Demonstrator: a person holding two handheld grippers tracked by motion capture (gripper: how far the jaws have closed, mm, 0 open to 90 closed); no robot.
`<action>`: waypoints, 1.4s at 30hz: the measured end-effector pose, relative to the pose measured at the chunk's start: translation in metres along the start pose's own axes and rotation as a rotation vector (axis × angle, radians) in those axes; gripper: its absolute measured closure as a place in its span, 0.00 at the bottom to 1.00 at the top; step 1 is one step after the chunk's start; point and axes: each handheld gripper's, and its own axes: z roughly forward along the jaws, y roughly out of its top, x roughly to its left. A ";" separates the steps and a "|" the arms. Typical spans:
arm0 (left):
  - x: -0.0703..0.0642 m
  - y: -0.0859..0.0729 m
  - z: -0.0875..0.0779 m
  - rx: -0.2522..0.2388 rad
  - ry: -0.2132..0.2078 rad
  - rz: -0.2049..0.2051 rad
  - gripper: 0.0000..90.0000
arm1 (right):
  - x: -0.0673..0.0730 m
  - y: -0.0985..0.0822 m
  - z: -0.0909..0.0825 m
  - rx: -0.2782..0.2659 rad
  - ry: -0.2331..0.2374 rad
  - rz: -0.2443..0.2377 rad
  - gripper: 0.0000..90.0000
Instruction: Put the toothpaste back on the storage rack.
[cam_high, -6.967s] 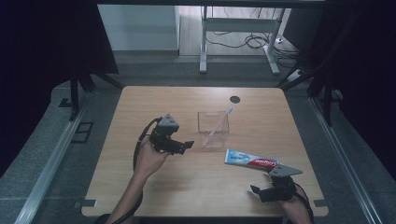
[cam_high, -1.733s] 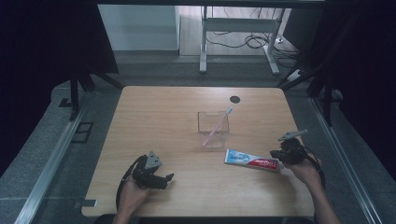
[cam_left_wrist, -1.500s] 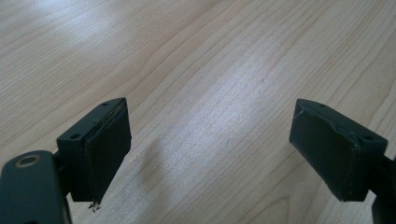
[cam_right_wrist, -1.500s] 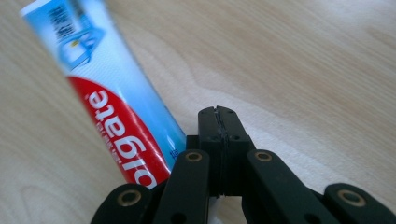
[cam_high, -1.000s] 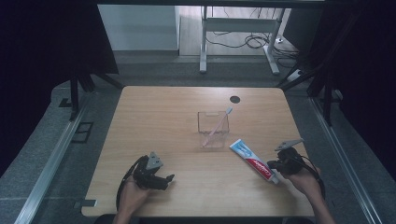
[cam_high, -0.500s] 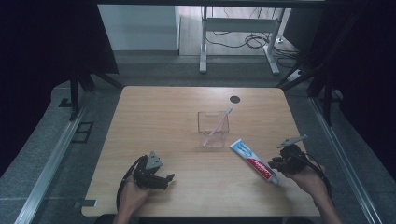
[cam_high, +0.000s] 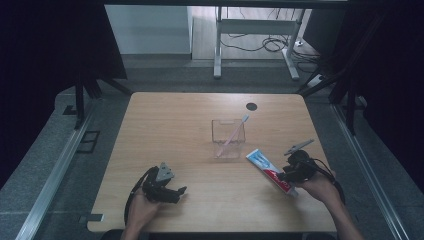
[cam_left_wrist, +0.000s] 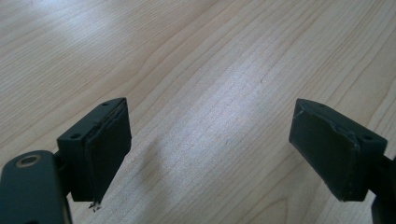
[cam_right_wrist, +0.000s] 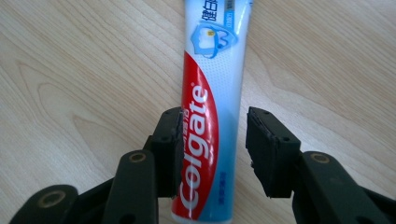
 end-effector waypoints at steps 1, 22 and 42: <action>0.000 0.000 0.000 0.001 -0.001 0.001 0.15 | 0.000 0.000 0.000 0.000 0.000 0.000 0.63; -0.001 0.000 0.001 0.011 -0.005 0.009 0.14 | 0.000 0.023 0.038 0.112 -0.010 0.005 0.54; -0.002 0.001 0.002 0.010 -0.001 0.016 0.15 | 0.004 0.023 0.029 0.122 -0.033 0.002 0.80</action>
